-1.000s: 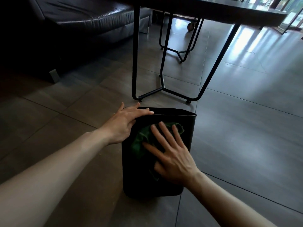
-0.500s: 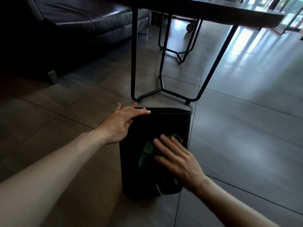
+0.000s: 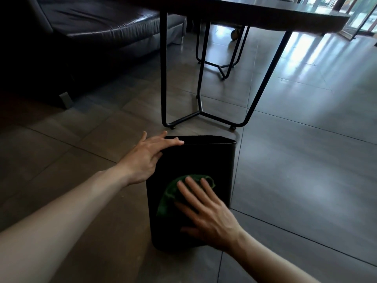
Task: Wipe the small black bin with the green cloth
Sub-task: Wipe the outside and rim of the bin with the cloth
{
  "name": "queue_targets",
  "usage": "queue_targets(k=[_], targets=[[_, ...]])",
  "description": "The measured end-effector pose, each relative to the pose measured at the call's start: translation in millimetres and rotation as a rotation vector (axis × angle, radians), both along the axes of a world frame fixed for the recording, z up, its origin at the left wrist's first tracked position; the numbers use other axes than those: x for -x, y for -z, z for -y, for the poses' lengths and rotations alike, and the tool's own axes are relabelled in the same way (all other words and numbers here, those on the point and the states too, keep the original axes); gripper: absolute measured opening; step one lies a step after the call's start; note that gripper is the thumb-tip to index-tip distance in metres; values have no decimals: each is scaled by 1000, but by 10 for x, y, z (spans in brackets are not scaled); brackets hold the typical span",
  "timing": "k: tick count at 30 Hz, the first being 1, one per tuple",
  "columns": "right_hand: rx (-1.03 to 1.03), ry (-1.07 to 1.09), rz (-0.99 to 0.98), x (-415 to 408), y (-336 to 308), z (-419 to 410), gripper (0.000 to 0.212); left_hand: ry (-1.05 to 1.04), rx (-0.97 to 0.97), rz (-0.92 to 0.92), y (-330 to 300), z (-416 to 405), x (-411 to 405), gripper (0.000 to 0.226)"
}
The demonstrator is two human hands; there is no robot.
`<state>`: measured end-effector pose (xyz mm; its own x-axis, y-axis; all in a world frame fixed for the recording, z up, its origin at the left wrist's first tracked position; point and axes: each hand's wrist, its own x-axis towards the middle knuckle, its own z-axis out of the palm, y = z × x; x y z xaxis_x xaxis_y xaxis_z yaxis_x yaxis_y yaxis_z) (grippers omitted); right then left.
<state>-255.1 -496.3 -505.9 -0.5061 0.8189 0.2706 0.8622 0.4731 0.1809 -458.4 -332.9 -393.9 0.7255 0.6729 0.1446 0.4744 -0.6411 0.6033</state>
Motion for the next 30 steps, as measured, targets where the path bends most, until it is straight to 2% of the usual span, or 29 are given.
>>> queue_targets(k=[2,5,9,13,15,19,23,27,30], targets=[[-15,-83,62,23,142,104,37,11,11,2,-9,18,16,54],[-22,-139,55,-8,148,122,28,11,20,4,-14,37,32,52],[-92,-73,-125,-198,-219,-105,12,-3,19,0,-20,44,8,55],[-220,147,-300,-299,-624,-439,24,-3,24,7,-20,54,11,57],[-231,155,-305,-210,-609,-472,27,-7,25,8,-17,56,15,59],[-144,-85,-203,33,-90,-94,19,3,21,14,11,68,21,59],[1,-217,30,18,256,359,19,13,29,29,21,71,37,57],[-21,-74,-163,-398,-95,312,17,5,29,34,18,72,35,59],[-154,120,-280,-554,-498,24,22,3,23,38,35,60,26,60]])
